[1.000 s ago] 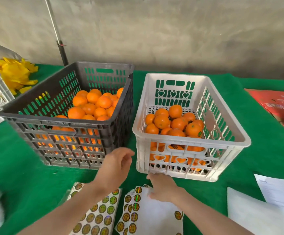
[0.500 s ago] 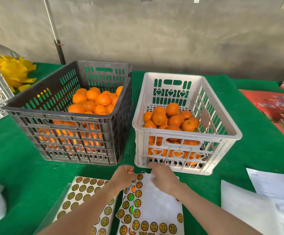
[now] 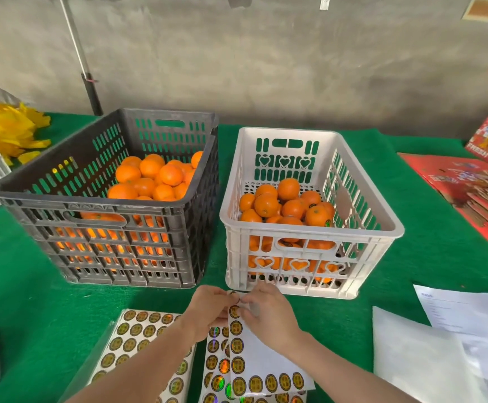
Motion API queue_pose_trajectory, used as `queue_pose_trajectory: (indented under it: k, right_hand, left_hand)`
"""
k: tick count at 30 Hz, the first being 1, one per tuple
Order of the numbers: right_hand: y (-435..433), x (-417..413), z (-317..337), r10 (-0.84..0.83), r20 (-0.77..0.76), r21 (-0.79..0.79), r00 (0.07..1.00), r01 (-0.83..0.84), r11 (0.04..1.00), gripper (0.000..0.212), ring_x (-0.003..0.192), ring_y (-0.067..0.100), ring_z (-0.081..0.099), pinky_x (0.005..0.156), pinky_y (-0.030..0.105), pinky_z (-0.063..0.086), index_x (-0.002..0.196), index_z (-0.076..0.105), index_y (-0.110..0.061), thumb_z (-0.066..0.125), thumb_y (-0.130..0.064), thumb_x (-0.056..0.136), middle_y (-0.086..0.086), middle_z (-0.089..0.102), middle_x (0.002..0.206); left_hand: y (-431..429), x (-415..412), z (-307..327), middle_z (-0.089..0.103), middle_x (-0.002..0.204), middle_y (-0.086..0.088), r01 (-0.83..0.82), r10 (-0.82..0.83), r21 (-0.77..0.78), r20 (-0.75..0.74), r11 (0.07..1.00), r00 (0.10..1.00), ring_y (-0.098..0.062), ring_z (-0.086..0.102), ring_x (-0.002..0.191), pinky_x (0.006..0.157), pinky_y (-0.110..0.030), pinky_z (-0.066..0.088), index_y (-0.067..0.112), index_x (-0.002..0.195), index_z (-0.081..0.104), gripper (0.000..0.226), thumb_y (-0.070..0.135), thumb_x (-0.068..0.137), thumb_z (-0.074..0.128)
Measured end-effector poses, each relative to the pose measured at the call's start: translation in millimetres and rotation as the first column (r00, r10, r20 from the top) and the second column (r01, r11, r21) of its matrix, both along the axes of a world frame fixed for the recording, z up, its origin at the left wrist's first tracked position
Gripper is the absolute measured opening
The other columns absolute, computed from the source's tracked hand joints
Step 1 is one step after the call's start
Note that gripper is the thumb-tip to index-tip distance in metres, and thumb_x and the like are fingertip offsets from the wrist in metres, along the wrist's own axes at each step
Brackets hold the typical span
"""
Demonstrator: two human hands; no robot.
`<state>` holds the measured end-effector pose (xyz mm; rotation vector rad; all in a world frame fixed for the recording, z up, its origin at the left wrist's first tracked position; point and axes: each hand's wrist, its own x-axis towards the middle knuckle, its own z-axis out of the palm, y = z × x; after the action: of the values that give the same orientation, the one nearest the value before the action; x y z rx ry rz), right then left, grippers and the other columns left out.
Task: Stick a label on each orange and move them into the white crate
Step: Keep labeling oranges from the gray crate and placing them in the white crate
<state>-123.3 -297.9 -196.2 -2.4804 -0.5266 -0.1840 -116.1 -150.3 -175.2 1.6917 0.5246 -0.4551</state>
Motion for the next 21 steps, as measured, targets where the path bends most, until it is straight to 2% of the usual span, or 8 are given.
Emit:
queue_pose_trajectory:
  k: [4,8,10,13,15,17,18,21]
  right_hand:
    - [5.3,-4.1,-0.3,0.016,0.001,-0.072,1.000,-0.016,0.997,0.021,0.099,0.020,0.055,0.081,0.025,0.042,0.093,0.073,-0.010,0.058,-0.024,0.090,0.007,0.061,0.097]
    - [9.0,-10.6,5.5,0.050,0.085,-0.028,0.995,-0.047,0.998,0.005,0.069,0.022,0.062,0.058,0.024,0.049,0.069,0.071,-0.007,0.074,-0.005,0.072,0.007,0.062,0.075]
    - [8.9,-14.4,10.1,0.057,0.089,0.095,0.994,-0.066,0.993,0.010,0.061,0.019,0.059,0.053,0.024,0.049,0.065,0.070,-0.006,0.076,0.002,0.068,0.007,0.061,0.069]
    - [8.9,-14.3,28.8,0.006,0.090,0.285,0.996,-0.031,0.958,0.009,0.063,0.009,0.049,0.057,0.022,0.040,0.070,0.068,-0.003,0.070,0.003,0.077,0.006,0.058,0.069]
    - [12.9,-11.2,51.0,0.006,0.148,0.381,0.989,-0.063,0.923,0.009,0.065,0.004,0.046,0.059,0.017,0.038,0.072,0.066,-0.003,0.067,-0.002,0.081,0.001,0.057,0.069]
    - [21.6,-4.4,78.5,0.023,0.225,0.442,0.974,-0.123,0.889,0.013,0.069,-0.001,0.047,0.062,0.013,0.039,0.077,0.066,-0.006,0.061,-0.014,0.086,-0.005,0.057,0.073]
    - [27.5,1.0,92.9,0.028,0.270,0.454,0.962,-0.153,0.878,0.015,0.072,-0.003,0.049,0.065,0.010,0.040,0.080,0.066,-0.007,0.057,-0.018,0.088,-0.007,0.058,0.077]
    - [52.0,25.2,131.4,0.017,0.389,0.487,0.921,-0.222,0.845,0.016,0.083,-0.004,0.053,0.073,0.007,0.041,0.095,0.064,-0.010,0.052,-0.021,0.091,-0.010,0.058,0.087]
  left_hand:
    - [-1.0,-1.6,7.7,0.066,0.073,-0.020,-0.031,0.027,-0.075,-0.053,0.997,0.998,-0.024,0.063,0.058,0.056,-0.030,0.055,-0.007,0.082,0.067,0.015,0.003,0.090,0.060]
    - [-1.7,1.0,9.9,0.064,0.076,-0.021,-0.011,0.009,-0.035,-0.066,0.999,0.998,-0.025,0.061,0.062,0.066,-0.033,0.056,-0.013,0.093,0.067,0.016,0.000,0.088,0.059]
    - [-0.3,2.5,8.1,0.063,0.074,-0.017,0.032,-0.031,0.002,-0.072,0.999,0.997,-0.022,0.059,0.060,0.065,-0.030,0.055,-0.008,0.092,0.066,0.012,-0.001,0.087,0.059]
    - [3.6,2.1,2.4,0.065,0.061,-0.003,0.129,-0.125,0.084,-0.049,0.988,0.991,-0.011,0.061,0.051,0.055,-0.024,0.054,0.002,0.081,0.062,0.009,0.002,0.089,0.059]
    - [5.0,-4.0,0.9,0.068,0.075,0.003,0.247,-0.254,0.247,-0.005,0.937,0.967,-0.003,0.062,0.060,0.060,-0.021,0.052,0.005,0.094,0.063,0.012,0.016,0.088,0.063]
    - [11.4,-10.2,4.1,0.062,0.103,0.005,0.293,-0.414,0.527,0.124,0.798,0.902,-0.003,0.057,0.080,0.070,-0.017,0.045,0.017,0.116,0.057,0.035,0.029,0.084,0.066]
    - [17.2,-13.7,13.5,0.059,0.105,0.007,0.232,-0.450,0.588,0.255,0.775,0.856,-0.004,0.055,0.080,0.070,-0.018,0.045,0.023,0.117,0.057,0.035,0.032,0.084,0.066]
    - [46.2,-20.9,63.4,0.059,0.075,0.015,0.040,-0.422,0.515,0.654,0.856,0.628,-0.002,0.053,0.058,0.054,-0.013,0.042,0.025,0.094,0.066,0.011,0.029,0.084,0.062]
